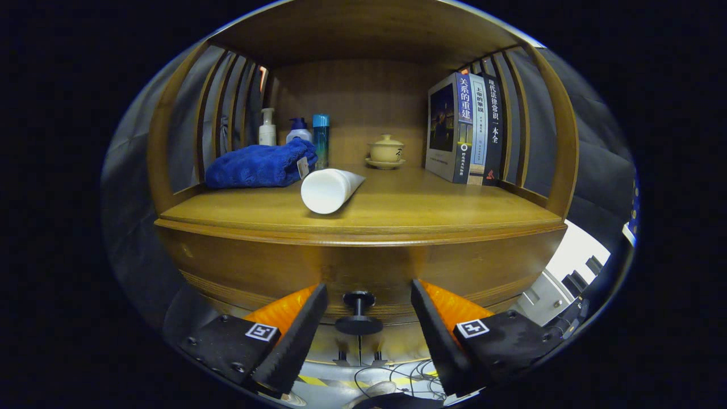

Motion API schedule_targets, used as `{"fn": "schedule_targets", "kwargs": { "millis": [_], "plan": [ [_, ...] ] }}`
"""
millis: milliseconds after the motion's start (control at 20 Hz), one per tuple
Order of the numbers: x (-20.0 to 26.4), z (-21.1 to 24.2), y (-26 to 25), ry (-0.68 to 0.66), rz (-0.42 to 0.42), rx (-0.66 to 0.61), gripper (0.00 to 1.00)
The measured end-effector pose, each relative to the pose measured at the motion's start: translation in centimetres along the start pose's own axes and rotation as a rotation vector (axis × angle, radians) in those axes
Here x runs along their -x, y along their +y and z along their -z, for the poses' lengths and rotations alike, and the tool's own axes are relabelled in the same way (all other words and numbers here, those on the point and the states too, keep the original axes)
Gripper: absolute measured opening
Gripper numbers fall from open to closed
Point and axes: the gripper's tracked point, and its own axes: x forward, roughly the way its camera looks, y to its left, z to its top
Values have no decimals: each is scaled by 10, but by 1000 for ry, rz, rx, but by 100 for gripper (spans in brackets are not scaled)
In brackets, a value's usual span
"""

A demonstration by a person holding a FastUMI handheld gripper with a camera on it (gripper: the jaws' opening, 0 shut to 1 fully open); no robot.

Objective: Pull open the drawer, take out the items inside it, and place them on the countertop above the cabinet.

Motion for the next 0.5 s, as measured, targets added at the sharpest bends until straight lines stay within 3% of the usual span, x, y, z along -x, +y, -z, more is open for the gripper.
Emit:
{"fn": "schedule_targets", "kwargs": {
  "millis": [500],
  "plan": [
    [23, -21, -3, -45, -6, 44, 99]
  ]
}}
